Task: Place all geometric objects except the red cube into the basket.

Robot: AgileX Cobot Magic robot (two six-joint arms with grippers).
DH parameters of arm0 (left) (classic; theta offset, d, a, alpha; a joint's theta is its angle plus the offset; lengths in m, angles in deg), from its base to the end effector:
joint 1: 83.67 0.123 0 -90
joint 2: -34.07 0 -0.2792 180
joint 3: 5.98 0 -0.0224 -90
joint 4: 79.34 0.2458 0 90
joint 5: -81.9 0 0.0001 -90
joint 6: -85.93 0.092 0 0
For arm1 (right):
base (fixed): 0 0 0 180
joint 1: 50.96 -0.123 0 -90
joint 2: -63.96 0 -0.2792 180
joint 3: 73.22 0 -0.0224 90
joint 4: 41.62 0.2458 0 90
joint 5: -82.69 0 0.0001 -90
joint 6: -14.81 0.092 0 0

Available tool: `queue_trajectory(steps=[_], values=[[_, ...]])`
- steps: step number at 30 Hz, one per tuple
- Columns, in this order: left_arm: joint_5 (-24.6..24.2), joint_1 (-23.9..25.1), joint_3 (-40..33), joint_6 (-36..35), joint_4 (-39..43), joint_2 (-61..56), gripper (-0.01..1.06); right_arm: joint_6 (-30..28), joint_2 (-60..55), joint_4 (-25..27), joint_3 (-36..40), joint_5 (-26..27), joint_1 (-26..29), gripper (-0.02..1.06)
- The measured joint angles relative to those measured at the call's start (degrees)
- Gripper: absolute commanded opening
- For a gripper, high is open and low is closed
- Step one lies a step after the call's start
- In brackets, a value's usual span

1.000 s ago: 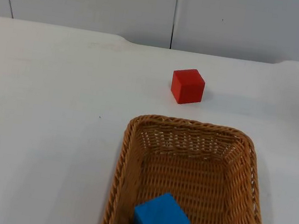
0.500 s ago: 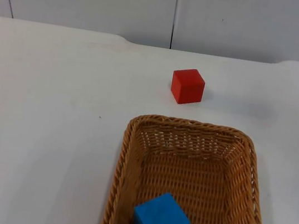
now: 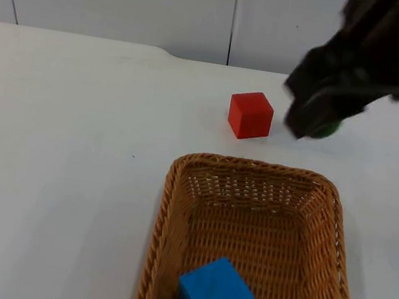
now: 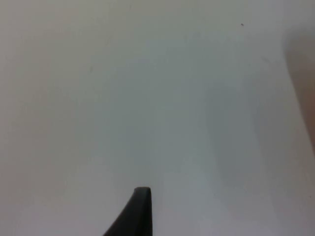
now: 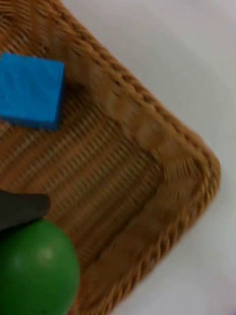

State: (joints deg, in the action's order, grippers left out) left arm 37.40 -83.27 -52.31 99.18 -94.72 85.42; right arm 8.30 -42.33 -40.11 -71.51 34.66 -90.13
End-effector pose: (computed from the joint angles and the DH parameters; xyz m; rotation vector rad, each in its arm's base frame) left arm 0.1290 -0.0162 0.2600 0.1185 2.4505 -0.2106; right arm 0.2751 0.2264 0.2523 -1.0466 2.5323 0.1942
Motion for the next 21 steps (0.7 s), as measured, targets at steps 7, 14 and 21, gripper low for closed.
queue_trajectory(steps=[7, 14, 21], values=[[0.0, 0.0, 0.0, 0.0, 0.0, 0.0, 1.05, 0.1, -7.2, 0.2, 0.0, 4.1, -2.0, 0.00], [0.0, 0.0, 0.0, 0.0, 0.0, 0.0, 1.05, 0.1, -14.8, 0.2, 0.0, 8.3, -2.0, 0.04], [0.0, 0.0, 0.0, 0.0, 0.0, 0.0, 1.05, 0.2, -19.3, 0.2, 0.0, 9.8, -2.0, 0.41]])
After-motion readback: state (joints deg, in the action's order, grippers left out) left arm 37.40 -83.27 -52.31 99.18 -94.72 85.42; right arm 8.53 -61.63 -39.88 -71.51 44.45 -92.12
